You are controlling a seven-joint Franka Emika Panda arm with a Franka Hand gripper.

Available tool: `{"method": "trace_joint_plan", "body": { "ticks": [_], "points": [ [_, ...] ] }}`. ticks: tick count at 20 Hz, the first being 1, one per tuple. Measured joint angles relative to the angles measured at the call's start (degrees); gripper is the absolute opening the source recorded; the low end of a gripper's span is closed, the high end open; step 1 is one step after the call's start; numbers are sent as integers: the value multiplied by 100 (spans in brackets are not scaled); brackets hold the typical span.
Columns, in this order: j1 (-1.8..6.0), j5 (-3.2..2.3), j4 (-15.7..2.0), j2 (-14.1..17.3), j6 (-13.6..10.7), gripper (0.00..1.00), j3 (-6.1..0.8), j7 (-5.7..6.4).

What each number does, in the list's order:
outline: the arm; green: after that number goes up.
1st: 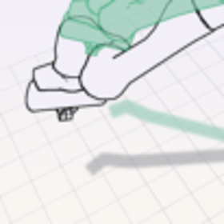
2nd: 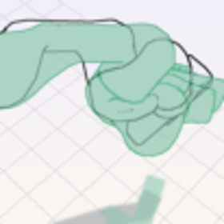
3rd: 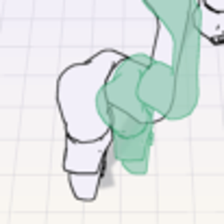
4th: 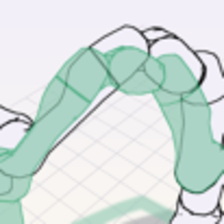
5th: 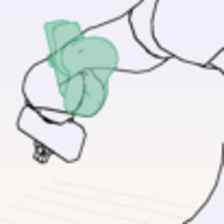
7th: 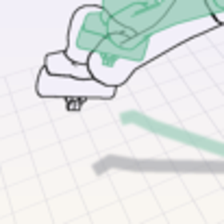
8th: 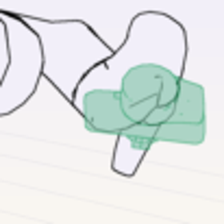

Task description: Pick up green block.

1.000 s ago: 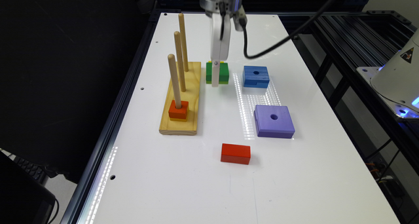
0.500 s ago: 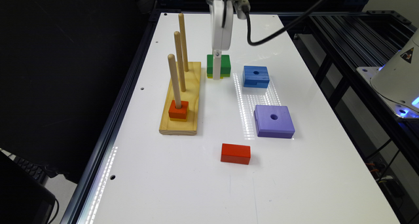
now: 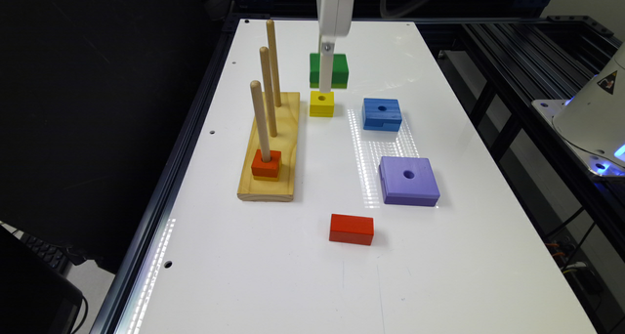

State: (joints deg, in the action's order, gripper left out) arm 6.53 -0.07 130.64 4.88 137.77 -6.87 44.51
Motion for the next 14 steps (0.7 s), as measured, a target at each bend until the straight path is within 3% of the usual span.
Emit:
{"method": "trace_joint_plan", "body": {
  "ticks": [3, 10, 14],
  "points": [
    [0, 4, 5, -231, -230, 0, -6, 3],
    [0, 4, 2, -265, -257, 0, -8, 5],
    [0, 11, -58, -512, -509, 0, -9, 5]
  ]
}}
